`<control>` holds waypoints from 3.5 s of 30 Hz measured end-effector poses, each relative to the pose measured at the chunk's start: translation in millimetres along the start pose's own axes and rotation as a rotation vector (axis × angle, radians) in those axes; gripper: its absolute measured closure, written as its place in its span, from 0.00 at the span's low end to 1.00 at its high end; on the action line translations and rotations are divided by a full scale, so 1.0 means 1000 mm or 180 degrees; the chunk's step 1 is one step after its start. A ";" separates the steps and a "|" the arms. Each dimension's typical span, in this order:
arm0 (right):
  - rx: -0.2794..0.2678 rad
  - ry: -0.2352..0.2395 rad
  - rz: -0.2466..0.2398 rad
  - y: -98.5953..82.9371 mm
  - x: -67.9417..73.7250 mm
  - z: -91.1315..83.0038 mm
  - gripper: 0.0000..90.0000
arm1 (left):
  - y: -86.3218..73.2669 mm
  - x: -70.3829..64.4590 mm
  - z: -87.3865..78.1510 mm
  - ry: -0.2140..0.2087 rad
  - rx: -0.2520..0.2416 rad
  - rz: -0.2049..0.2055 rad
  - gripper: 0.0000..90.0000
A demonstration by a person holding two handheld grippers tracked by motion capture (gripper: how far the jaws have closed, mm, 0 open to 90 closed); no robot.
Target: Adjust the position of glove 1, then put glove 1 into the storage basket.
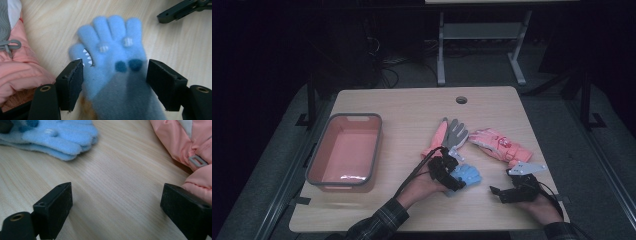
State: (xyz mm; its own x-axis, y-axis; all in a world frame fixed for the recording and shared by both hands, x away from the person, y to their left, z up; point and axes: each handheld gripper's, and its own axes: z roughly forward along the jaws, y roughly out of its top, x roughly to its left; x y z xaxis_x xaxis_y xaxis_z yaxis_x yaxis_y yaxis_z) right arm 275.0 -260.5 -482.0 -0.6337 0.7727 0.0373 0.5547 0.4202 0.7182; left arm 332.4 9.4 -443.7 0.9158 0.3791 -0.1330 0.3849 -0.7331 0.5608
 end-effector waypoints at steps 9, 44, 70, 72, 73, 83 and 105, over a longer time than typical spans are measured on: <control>0.0003 0.0008 -0.0014 0.000 0.000 0.000 0.11 | -0.005 -0.003 0.008 0.0023 0.0014 -0.0066 0.33; -0.0001 0.0021 -0.0006 0.001 0.000 0.001 0.11 | -0.010 0.005 -0.012 -0.0490 -0.0052 -0.0165 0.86; -0.0002 0.0022 -0.0017 0.001 0.000 0.001 0.11 | -0.011 0.030 -0.095 -0.0233 -0.0344 -0.0162 0.86; -0.0001 0.0022 -0.0017 0.001 0.000 0.001 0.11 | -0.013 0.034 -0.101 -0.0216 -0.0381 -0.0186 0.86; -0.0001 0.0022 -0.0017 0.001 0.000 0.001 0.11 | -0.013 0.034 -0.101 -0.0216 -0.0381 -0.0186 0.86; -0.0001 0.0023 -0.0018 0.001 0.000 0.001 0.11 | -0.024 0.052 -0.139 -0.0009 -0.0582 -0.0397 0.86; 0.0000 0.0023 -0.0015 0.001 0.000 0.001 0.11 | -0.068 0.090 -0.204 0.0638 -0.0723 -0.0840 0.86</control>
State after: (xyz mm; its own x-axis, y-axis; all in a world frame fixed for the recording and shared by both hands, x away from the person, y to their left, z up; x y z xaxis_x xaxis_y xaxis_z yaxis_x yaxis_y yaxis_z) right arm 276.2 -259.7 -482.0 -0.6403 0.7672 0.0389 0.5516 0.4240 0.7183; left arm 365.0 209.2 -327.0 0.7395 0.6568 -0.1472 0.5481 -0.4606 0.6981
